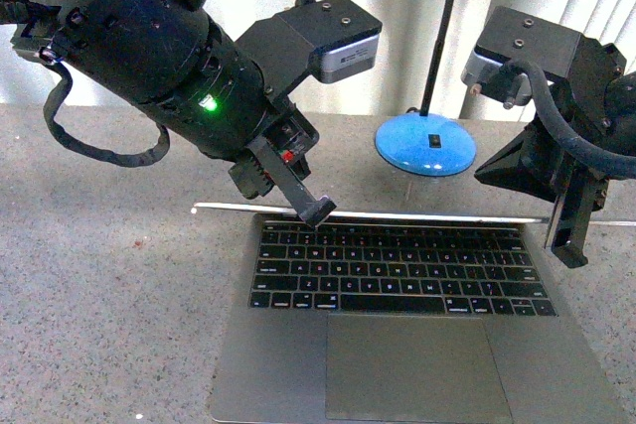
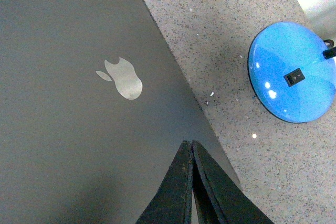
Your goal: Close laptop
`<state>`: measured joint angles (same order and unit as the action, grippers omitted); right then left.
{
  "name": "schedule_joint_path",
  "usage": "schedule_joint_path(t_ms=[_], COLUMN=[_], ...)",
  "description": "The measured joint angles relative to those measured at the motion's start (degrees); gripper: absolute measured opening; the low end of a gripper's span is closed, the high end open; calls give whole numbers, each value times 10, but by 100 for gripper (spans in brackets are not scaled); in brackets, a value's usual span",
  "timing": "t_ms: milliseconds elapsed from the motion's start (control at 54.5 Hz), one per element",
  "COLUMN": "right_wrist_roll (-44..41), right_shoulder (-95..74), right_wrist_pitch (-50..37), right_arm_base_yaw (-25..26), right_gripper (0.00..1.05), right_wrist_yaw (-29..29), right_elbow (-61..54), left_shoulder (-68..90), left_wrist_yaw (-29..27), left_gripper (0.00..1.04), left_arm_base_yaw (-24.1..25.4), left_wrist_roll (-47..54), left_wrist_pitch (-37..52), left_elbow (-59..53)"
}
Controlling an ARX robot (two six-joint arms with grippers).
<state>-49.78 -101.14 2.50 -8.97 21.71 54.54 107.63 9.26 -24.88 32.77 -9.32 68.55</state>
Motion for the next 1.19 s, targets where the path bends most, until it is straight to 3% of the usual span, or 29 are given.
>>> schedule_joint_path(t_ms=[1193], right_wrist_roll=[-7], right_shoulder=[-5], right_wrist_pitch=[-7], right_arm_base_yaw=[-22], right_gripper=[3], right_wrist_yaw=[-1], right_elbow=[-62], left_shoulder=[6], left_wrist_yaw=[26], left_gripper=[4], left_arm_base_yaw=[-11], left_wrist_roll=[-42], left_wrist_pitch=[46], left_elbow=[-75])
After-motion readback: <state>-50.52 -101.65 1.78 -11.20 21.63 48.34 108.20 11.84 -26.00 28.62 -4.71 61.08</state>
